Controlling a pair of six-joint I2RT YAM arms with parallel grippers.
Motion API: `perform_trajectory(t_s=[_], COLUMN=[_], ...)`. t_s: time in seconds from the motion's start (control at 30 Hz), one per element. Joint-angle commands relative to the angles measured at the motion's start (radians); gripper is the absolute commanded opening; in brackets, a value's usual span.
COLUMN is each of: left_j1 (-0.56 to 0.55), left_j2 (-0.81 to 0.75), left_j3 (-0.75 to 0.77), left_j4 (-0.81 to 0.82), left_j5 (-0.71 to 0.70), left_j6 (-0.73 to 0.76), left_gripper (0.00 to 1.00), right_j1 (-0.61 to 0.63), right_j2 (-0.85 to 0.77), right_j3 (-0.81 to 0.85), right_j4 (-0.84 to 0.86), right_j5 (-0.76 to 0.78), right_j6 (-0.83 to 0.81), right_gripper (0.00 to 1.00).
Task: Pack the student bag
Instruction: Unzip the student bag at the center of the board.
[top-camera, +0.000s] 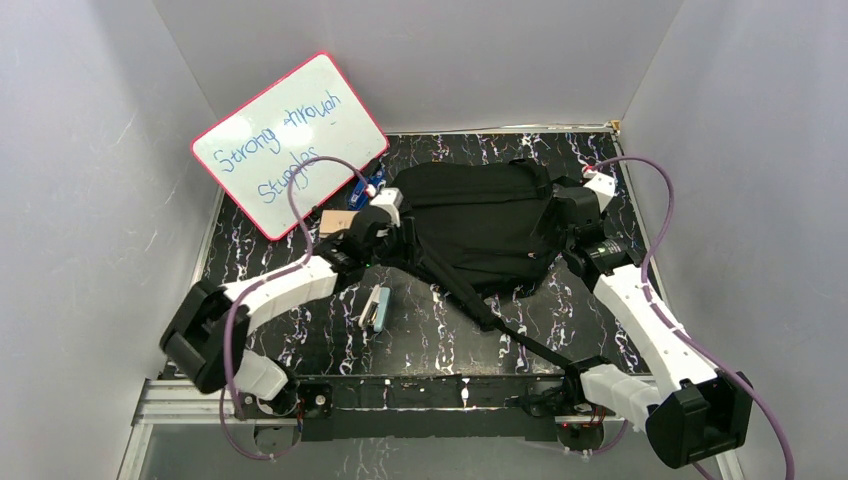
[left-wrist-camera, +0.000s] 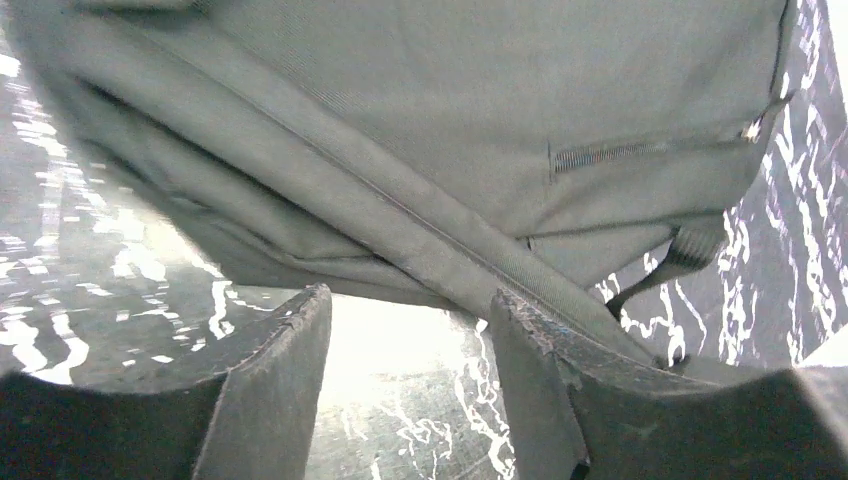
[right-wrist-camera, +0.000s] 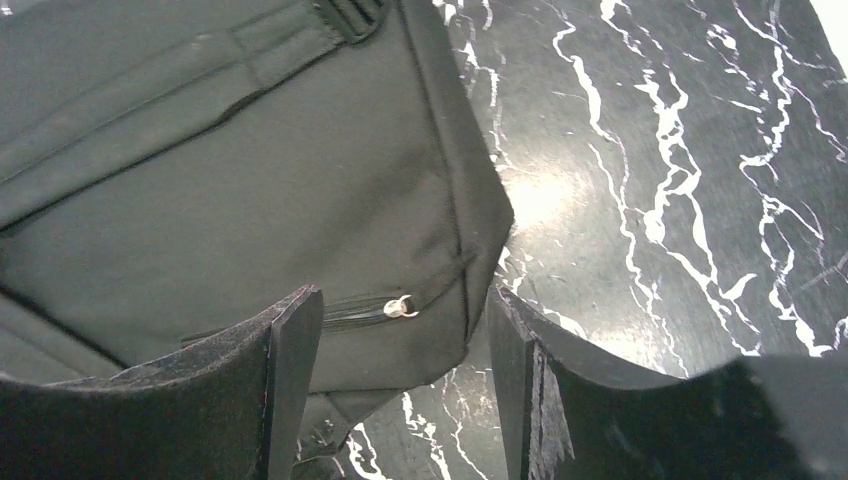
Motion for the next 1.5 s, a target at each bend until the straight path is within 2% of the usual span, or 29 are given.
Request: perform_trajectory(t_s=[0.0, 0.13, 0.37, 0.63, 0.83, 0.93, 1.13, 1.27, 1.37, 1.47], left_j1=[0.054, 0.165, 0.355, 0.552, 0.666, 0.680, 0.671, 0.618, 0.562, 0.538], left_j2=[-0.147, -0.236, -0.294, -0.156, -0.009, 0.019, 0.026, 0.028, 0.042, 0.081], left_j3=[-0.009, -0.066, -0.115, -0.082, -0.059, -0.101, -0.211, -0.238, -0.249, -0.266], left_j4=[-0.136, -0.202, -0.237, -0.152, -0.040, 0.075, 0.273, 0.300, 0.309, 0.365], left_j5=[-0.164, -0.169, -0.132, -0.063, 0.049, 0.093, 0.088, 0.020, -0.082, -0.115], left_j6=[-0.030, -0.099, -0.150, -0.196, -0.272, -0.350, -0.548, -0.625, -0.676, -0.723], left_gripper=[0.59, 0.65, 0.71, 0.75, 0.76, 0.77, 0.80, 0.81, 0.82, 0.82], right_j1=[-0.002, -0.002, -0.002, -0.002, -0.001, 0.000, -0.001, -0.001, -0.002, -0.002], right_j2=[-0.023, -0.011, 0.040, 0.073, 0.129, 0.147, 0.179, 0.193, 0.197, 0.195], right_j3=[0.034, 0.026, 0.040, 0.023, 0.044, 0.047, 0.048, 0.049, 0.049, 0.050], right_j4=[0.085, 0.102, 0.174, 0.251, 0.262, 0.266, 0.281, 0.288, 0.289, 0.286], right_j5=[-0.092, -0.153, -0.399, -0.643, -0.717, -0.723, -0.722, -0.724, -0.725, -0.718], right_j6=[-0.078, -0.082, -0.190, -0.199, -0.201, -0.212, -0.219, -0.219, -0.221, -0.224], right_gripper=[0.70, 0.71, 0.73, 0.76, 0.77, 0.77, 0.78, 0.78, 0.78, 0.78])
